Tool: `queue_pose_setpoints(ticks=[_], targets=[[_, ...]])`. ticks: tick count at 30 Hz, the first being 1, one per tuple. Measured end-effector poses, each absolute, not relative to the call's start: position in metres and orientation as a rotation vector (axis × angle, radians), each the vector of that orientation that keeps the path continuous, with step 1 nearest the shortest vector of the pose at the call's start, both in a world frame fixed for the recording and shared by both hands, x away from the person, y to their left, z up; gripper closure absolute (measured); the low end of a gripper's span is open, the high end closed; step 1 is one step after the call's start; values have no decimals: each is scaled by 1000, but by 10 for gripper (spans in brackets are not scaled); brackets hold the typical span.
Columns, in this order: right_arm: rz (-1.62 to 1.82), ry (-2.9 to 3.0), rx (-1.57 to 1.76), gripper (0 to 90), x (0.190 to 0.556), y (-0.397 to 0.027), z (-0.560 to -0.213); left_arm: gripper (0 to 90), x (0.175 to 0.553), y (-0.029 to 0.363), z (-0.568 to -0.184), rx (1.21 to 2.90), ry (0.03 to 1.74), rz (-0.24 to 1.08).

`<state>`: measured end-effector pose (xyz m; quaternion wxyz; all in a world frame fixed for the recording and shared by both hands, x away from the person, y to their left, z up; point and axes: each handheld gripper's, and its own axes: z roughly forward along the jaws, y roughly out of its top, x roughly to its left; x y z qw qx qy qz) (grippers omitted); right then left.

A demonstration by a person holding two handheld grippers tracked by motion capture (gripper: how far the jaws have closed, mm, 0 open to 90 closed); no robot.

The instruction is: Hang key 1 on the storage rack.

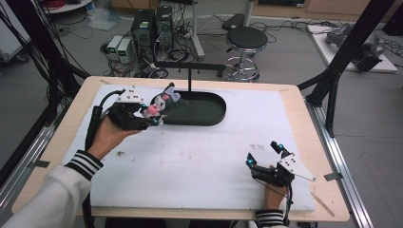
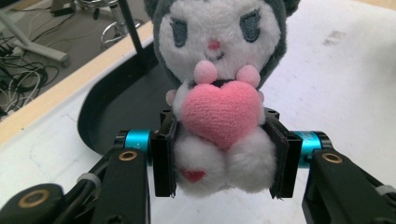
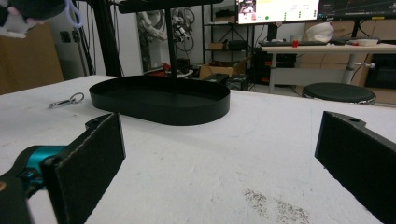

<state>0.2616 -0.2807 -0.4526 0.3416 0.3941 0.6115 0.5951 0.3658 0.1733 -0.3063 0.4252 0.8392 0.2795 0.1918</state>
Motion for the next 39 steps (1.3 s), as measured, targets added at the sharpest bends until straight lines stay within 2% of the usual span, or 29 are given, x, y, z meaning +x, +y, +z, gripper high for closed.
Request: queue_pose_setpoints(ticks=[17,39], targets=[[1546,1591,1021,8,262,-281,-453,539,405,162,-286,2053,793,553],[1553,1592,1030,8,262,-281,-452,538,436,146,-283,2032,905,640]])
